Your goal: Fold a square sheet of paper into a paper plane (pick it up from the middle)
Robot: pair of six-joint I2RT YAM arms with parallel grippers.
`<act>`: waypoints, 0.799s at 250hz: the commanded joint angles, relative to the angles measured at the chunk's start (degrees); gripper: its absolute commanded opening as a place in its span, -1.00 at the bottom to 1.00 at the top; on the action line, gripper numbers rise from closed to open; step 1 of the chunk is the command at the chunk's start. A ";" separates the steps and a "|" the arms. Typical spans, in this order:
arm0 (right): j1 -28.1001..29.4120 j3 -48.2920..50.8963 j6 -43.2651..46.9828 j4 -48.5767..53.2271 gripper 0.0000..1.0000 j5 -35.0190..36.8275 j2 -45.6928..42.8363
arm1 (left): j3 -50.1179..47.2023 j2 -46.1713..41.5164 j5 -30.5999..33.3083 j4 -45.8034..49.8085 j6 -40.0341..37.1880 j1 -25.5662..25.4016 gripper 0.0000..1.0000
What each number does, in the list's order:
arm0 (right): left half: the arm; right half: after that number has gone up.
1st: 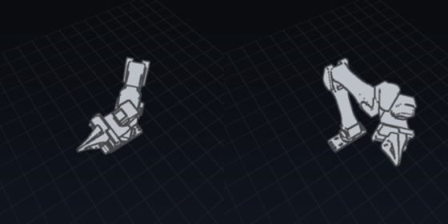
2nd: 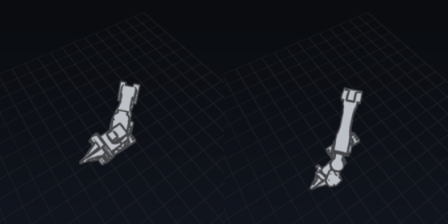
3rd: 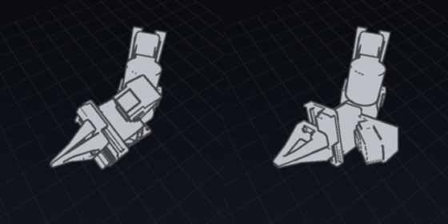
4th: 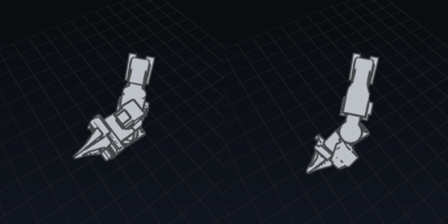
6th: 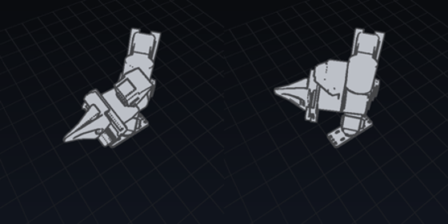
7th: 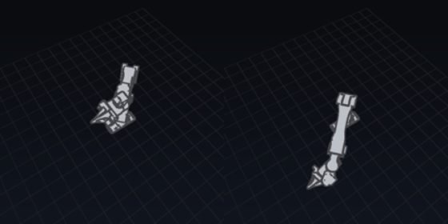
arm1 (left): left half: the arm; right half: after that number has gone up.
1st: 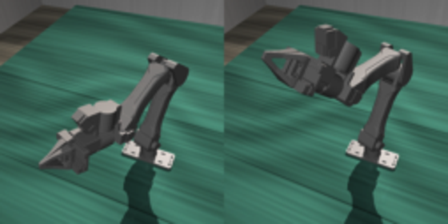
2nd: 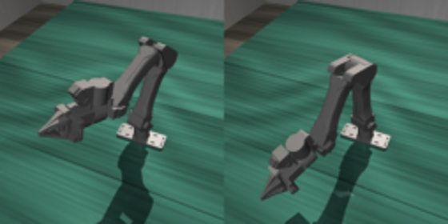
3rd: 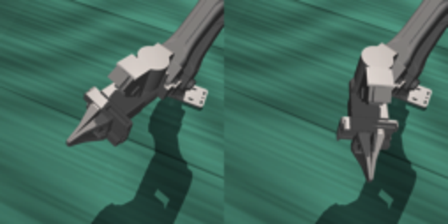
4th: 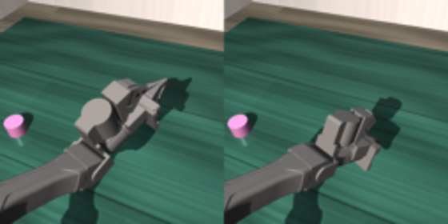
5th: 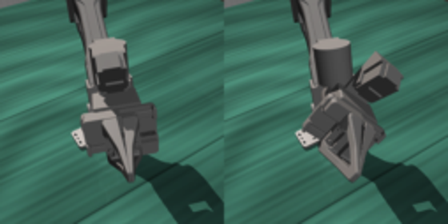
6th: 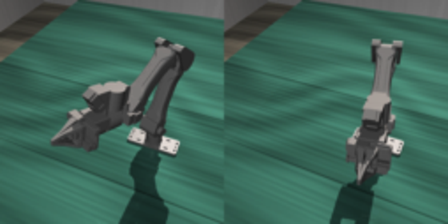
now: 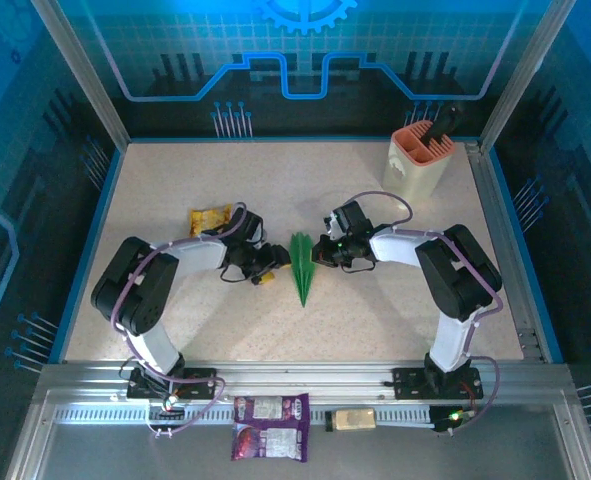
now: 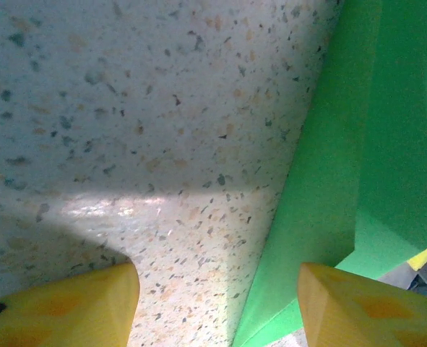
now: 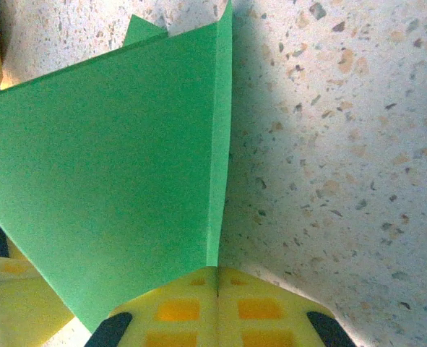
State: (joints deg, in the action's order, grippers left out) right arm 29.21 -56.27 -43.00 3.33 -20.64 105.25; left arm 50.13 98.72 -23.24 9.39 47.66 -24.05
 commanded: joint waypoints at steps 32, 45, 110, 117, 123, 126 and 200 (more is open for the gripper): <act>-0.38 -0.33 0.29 0.25 -1.00 -0.05 0.67 | 1.84 -3.08 6.30 -1.62 -3.15 -0.48 0.17; -0.41 -0.44 0.30 0.40 -1.00 0.11 0.66 | 1.33 -4.50 6.24 -2.50 -3.69 -0.46 0.18; -0.40 -0.45 0.20 0.45 -1.00 0.26 0.87 | 5.39 -0.46 -0.31 -1.60 -6.36 -0.60 -0.04; -0.38 -0.48 0.20 0.52 -1.00 0.30 0.84 | 6.02 0.29 0.01 -0.66 -6.58 -0.61 -0.07; -0.34 -0.44 0.18 0.49 -1.00 0.33 0.88 | 6.55 0.79 0.01 -0.04 -6.74 -0.60 -0.10; -0.38 -0.48 0.12 0.51 -1.00 0.32 0.84 | 6.69 1.12 0.04 0.16 -6.83 -0.56 -0.12; -0.65 -0.87 -0.02 1.06 -1.00 0.62 0.77 | 9.82 4.73 -1.97 3.31 -7.99 -0.57 -0.58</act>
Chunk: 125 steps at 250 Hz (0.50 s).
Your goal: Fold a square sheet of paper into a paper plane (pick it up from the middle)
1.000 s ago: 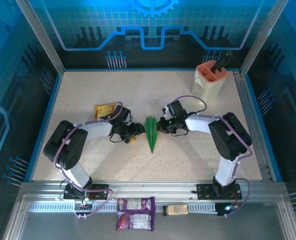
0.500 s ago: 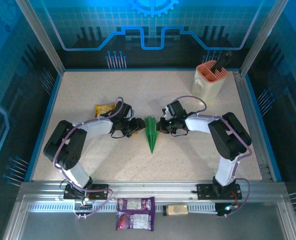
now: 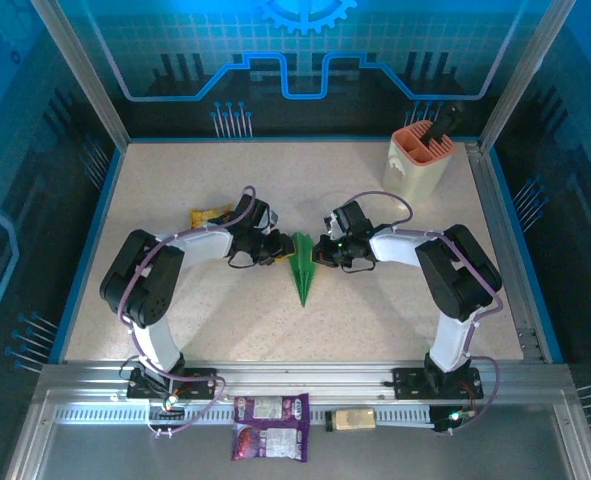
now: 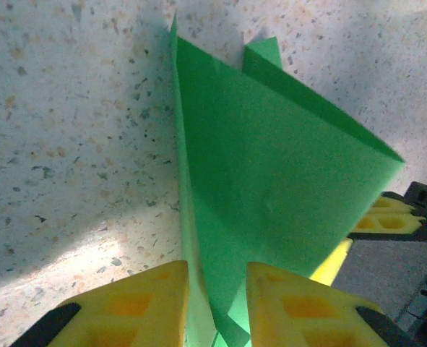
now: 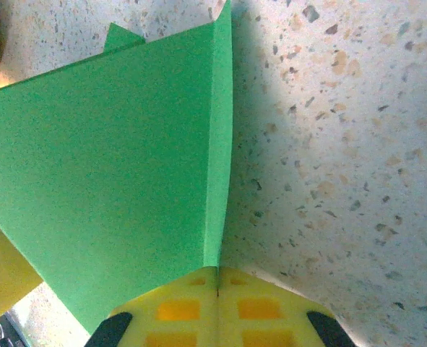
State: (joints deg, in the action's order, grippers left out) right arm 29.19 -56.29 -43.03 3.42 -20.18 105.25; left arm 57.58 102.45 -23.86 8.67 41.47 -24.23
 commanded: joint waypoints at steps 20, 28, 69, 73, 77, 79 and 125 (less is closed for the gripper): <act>-0.79 -0.88 -0.06 0.83 -1.00 0.49 0.22 | 2.61 0.39 -0.02 5.20 -2.19 -0.21 -0.72; -0.88 -0.82 -0.07 0.80 -1.00 0.90 -0.32 | 2.47 0.00 0.29 5.39 -2.23 -0.04 -0.76; -1.63 -0.22 0.48 0.79 -1.00 2.23 -3.30 | 1.35 -2.96 0.93 4.31 -1.79 0.88 -0.86; -1.75 -0.20 0.49 0.75 -1.00 2.34 -3.57 | 1.18 -3.23 0.93 4.14 -1.75 1.00 -0.86; -1.85 -0.05 0.53 0.71 -1.00 2.42 -3.84 | 0.98 -3.50 0.87 3.96 -1.74 1.10 -0.87; -1.92 -0.05 0.56 0.67 -1.00 2.43 -3.98 | 0.89 -3.67 0.91 3.92 -1.70 1.18 -0.87; -3.16 0.95 0.71 0.19 -1.00 2.69 -5.28 | -0.70 -4.73 0.31 2.08 -1.35 2.45 -0.90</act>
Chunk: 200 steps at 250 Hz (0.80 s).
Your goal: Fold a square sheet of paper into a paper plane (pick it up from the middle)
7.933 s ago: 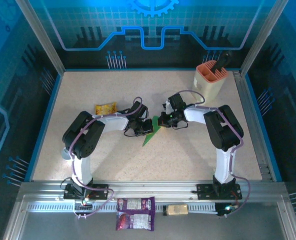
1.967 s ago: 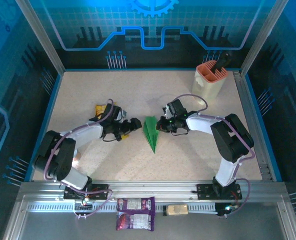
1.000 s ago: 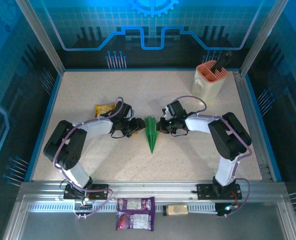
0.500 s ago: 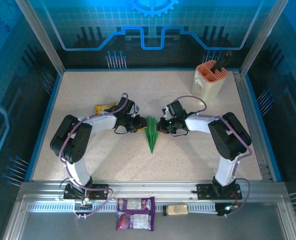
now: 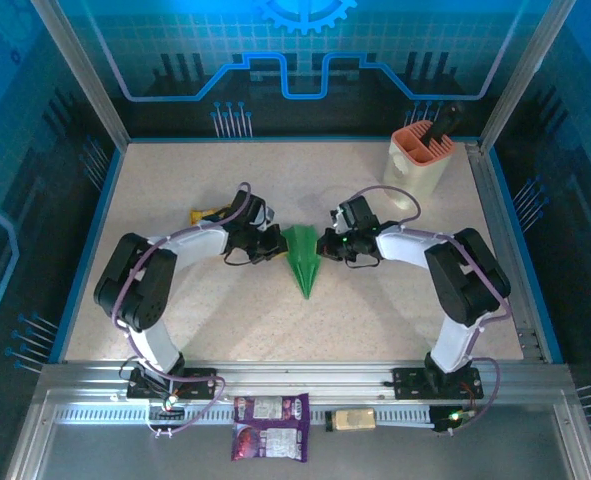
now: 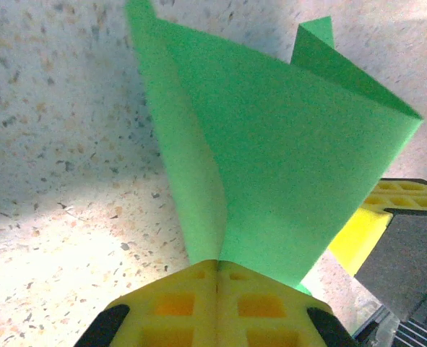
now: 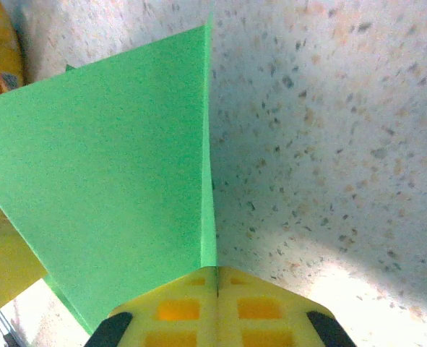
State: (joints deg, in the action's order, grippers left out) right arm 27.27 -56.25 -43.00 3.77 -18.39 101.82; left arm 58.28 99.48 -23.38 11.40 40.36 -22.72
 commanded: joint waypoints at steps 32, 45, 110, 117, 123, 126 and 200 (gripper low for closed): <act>-1.76 1.32 0.86 -0.34 -1.00 0.82 -1.27 | -2.08 -1.07 -0.96 -1.97 -0.10 1.30 -0.90; -1.91 1.31 0.98 -0.44 -1.00 0.51 -0.67 | -2.29 -0.71 -1.38 -2.46 -0.28 1.45 -0.90; -2.22 0.77 2.36 -1.53 -1.00 -1.84 4.20 | -3.34 2.62 -2.12 -4.20 -2.30 1.62 -0.86; -2.17 0.95 2.42 -1.94 -1.00 -2.04 4.49 | -3.69 2.90 -2.23 -4.72 -2.46 1.64 -0.88; -2.22 1.09 2.46 -2.28 -1.00 -2.23 4.65 | -3.87 3.08 -2.27 -5.01 -2.63 1.66 -0.88; -2.22 1.14 2.53 -2.47 -1.00 -2.23 4.72 | -4.07 3.16 -2.31 -5.13 -2.65 1.70 -0.89; -2.15 0.64 3.69 -0.64 -0.86 -1.49 4.42 | -5.69 3.70 -2.45 -6.59 -2.92 1.92 -0.87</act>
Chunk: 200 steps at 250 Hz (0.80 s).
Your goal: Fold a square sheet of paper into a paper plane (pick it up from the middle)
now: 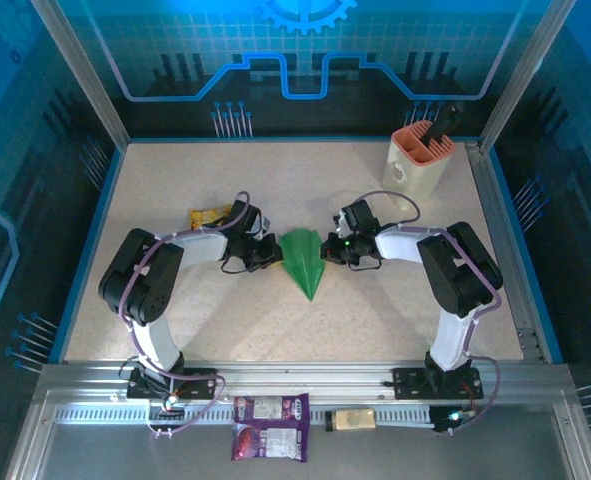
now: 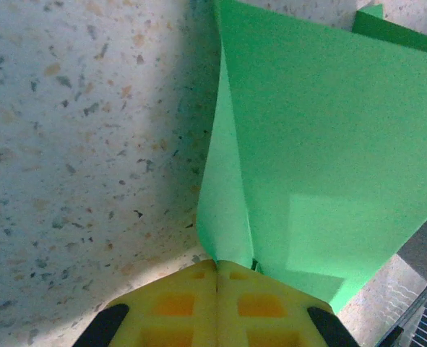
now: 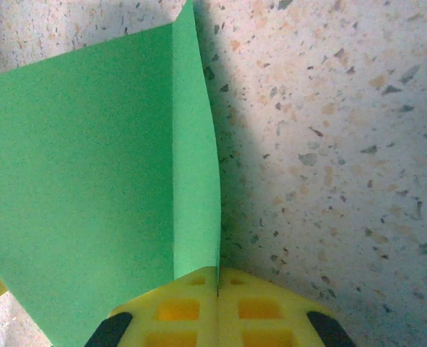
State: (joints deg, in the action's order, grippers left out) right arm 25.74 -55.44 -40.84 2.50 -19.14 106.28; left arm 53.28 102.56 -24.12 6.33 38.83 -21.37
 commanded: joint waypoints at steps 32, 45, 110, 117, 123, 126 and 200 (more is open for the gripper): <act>0.29 -1.01 3.22 3.98 -0.62 1.24 -3.32 | -0.23 0.36 -1.97 -1.28 -1.14 0.61 -0.88; 1.33 -1.42 4.36 6.37 -0.47 3.36 -5.46 | -0.06 0.13 -2.07 -1.14 -0.84 0.55 -0.88; 9.23 -3.75 6.69 18.26 -0.09 15.44 -10.94 | 0.51 -0.57 -2.93 -1.31 0.33 0.54 -0.90; 10.09 -3.77 6.45 18.48 -0.09 15.51 -10.94 | 0.35 -0.60 -3.01 -1.40 0.55 0.57 -0.90; 10.89 -3.97 6.15 18.71 -0.09 15.70 -10.86 | 0.42 -0.68 -3.02 -1.35 0.59 0.59 -0.90; 11.31 -4.04 6.04 18.80 -0.09 15.82 -10.83 | 0.40 -0.68 -3.06 -1.29 0.67 0.61 -0.90; 18.06 -8.53 4.56 20.82 -0.03 18.09 -4.85 | 0.34 -0.85 -3.06 -0.99 0.78 0.61 -0.90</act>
State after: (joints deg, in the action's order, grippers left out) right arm 42.52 -61.67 -35.55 20.84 -2.87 98.52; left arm 53.30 102.61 -25.43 5.23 39.05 -21.15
